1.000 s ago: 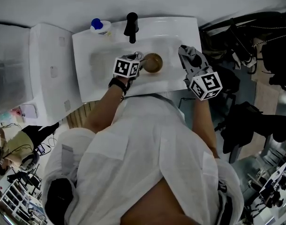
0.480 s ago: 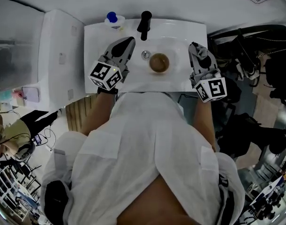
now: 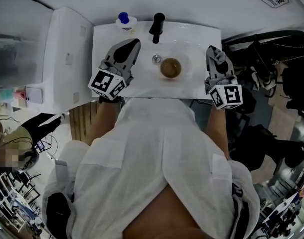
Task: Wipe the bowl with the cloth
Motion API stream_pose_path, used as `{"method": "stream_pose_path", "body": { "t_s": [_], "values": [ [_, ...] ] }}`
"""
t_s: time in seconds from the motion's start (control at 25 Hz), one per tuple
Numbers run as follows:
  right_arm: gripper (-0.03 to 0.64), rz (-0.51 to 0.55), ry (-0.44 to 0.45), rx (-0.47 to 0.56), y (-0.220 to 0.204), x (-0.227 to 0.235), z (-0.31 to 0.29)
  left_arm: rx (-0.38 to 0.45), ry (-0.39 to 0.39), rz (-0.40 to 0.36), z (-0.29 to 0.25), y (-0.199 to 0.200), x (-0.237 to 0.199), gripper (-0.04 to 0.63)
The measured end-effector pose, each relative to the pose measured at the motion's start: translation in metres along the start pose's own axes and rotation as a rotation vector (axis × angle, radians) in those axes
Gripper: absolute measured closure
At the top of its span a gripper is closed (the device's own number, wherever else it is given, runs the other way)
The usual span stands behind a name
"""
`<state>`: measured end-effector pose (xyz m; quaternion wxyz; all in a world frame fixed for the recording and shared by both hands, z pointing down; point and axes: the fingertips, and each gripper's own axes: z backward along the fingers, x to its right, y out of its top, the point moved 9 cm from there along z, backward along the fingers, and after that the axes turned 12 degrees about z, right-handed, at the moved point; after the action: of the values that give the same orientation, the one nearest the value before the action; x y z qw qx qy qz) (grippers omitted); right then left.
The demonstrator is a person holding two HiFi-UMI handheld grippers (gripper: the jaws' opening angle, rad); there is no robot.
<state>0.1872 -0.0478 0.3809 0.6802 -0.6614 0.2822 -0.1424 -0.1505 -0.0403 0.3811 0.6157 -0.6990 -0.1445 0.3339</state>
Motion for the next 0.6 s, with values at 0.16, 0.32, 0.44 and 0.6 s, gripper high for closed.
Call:
{"method": "stream_pose_path", "body": {
  "t_s": [0.16, 0.32, 0.44, 0.6],
  "values": [
    [0.577, 0.006, 0.005, 0.011, 0.002, -0.001, -0.002, 0.009, 0.01, -0.02, 0.001, 0.007, -0.002, 0.584],
    [0.577, 0.009, 0.017, 0.014, 0.002, -0.002, -0.002, 0.014, 0.005, -0.019, 0.0, 0.01, 0.002, 0.586],
    [0.577, 0.009, 0.018, 0.012, 0.002, -0.002, -0.002, 0.009, -0.005, -0.018, -0.002, 0.009, 0.006, 0.586],
    [0.577, 0.01, 0.013, 0.012, 0.002, 0.0, 0.0, 0.004, -0.012, -0.022, -0.004, 0.009, 0.009, 0.586]
  ]
}}
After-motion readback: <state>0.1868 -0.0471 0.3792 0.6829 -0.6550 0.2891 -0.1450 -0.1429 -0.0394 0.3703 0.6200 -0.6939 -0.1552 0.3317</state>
